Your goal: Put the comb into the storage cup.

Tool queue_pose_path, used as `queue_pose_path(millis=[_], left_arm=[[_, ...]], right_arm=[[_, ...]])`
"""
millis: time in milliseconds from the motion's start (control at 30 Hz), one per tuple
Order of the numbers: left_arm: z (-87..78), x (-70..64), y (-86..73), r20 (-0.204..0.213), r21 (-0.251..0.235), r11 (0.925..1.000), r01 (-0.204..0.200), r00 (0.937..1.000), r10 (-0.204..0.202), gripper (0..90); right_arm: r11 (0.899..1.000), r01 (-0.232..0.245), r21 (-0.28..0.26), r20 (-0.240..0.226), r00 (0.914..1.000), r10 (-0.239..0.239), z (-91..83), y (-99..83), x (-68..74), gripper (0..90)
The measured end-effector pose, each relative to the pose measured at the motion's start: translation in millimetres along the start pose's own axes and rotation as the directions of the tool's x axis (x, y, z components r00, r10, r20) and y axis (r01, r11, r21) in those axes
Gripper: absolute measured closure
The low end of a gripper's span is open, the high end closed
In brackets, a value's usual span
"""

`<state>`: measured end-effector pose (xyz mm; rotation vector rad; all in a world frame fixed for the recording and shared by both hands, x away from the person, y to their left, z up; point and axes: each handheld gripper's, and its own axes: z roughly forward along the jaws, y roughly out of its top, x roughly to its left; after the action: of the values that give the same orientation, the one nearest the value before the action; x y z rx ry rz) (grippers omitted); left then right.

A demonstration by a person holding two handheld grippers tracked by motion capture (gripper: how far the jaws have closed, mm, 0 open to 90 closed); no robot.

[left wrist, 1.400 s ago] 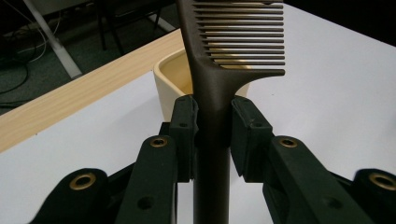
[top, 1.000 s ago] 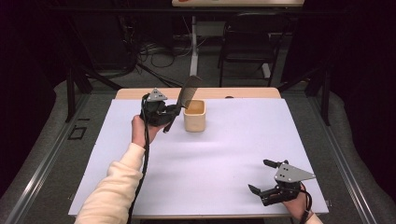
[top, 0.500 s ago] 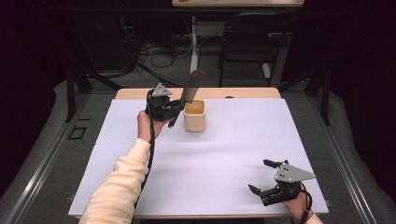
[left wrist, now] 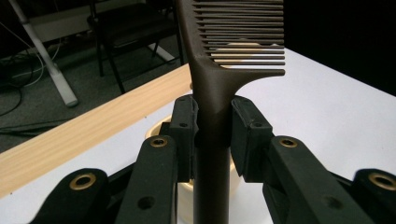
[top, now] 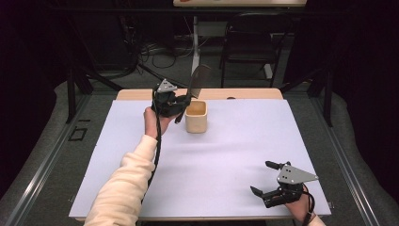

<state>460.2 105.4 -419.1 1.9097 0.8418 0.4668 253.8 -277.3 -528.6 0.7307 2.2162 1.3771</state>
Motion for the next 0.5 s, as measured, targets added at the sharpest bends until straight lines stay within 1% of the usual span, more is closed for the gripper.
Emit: queue_pose_path(millis=[133, 300, 333, 500], left_arm=[[1.2, -0.1, 2.8, 0.000, -0.016, 0.9999, 0.006, 1.0000, -0.006, 72.2], [2.0, -2.1, 6.1, -0.009, -0.033, 0.9995, -0.001, 1.0000, 0.001, 72.1], [2.1, -2.4, 7.1, -0.008, -0.041, 0.9991, 0.002, 1.0000, -0.003, 72.1], [2.4, -4.4, 10.3, -0.016, -0.070, 0.9974, -0.016, 0.9998, 0.015, 72.1]], right_arm=[[1.000, 0.004, 0.005, 0.003, 1.0000, -0.004, 0.2, 0.0, -0.3, 0.0], [1.000, 0.005, 0.001, 0.003, 1.0000, -0.005, 0.0, 0.0, -0.1, 0.0], [1.000, 0.005, 0.002, 0.003, 1.0000, -0.005, -0.1, 0.0, -0.1, 0.0], [1.000, 0.008, 0.006, 0.006, 1.0000, -0.008, -0.7, 0.2, 0.1, 0.0]])
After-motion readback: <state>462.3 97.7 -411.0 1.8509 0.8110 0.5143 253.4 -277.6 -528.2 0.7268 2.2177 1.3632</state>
